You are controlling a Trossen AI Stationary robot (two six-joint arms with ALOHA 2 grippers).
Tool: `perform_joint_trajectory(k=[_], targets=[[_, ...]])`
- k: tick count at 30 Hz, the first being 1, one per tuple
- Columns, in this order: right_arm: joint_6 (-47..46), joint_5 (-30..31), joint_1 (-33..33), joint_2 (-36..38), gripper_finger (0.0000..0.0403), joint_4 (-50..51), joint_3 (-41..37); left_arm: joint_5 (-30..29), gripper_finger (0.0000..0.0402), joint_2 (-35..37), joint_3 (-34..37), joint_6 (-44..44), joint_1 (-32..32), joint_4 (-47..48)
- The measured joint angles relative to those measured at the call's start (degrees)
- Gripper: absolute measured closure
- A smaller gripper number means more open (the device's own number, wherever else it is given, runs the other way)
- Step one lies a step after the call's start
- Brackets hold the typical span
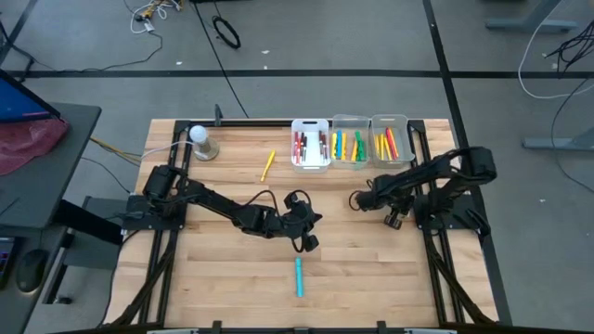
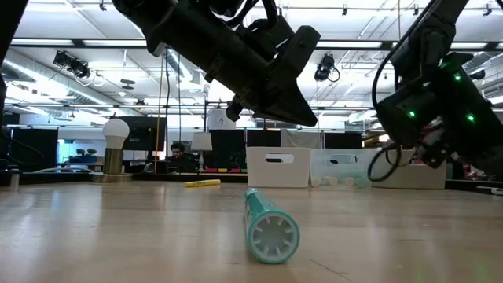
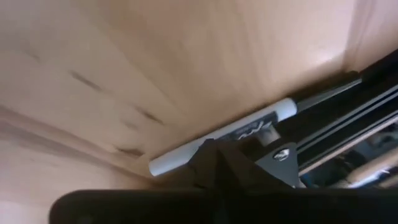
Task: Pick & Place Markers
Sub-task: Put the black marker pen into the white bin
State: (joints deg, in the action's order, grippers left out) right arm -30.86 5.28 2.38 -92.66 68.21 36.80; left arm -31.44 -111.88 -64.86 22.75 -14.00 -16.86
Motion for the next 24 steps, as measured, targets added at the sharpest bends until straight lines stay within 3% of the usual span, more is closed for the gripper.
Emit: perform_joint_trajectory(k=[11, 15, 19, 24], targets=[[3.9, -0.3, -5.1, -9.5, 0.0401, 0.2, 0.4, 0.0, 0.0388, 0.0, 0.0, 0.0, 0.0, 0.0], [5.5, 0.6, -7.5, -8.9, 0.0401, 0.8, 3.3, 0.0, 0.0388, 0.0, 0.0, 0.0, 0.1, -0.1], [6.0, 5.4, -10.4, -6.9, 0.0402, 1.9, 8.7, 0.0, 0.0388, 0.0, 0.0, 0.0, 0.2, -0.1], [1.2, 7.8, -8.9, -5.9, 0.0397, 7.0, 11.1, 0.0, 0.0388, 0.0, 0.0, 0.0, 0.2, -0.1]])
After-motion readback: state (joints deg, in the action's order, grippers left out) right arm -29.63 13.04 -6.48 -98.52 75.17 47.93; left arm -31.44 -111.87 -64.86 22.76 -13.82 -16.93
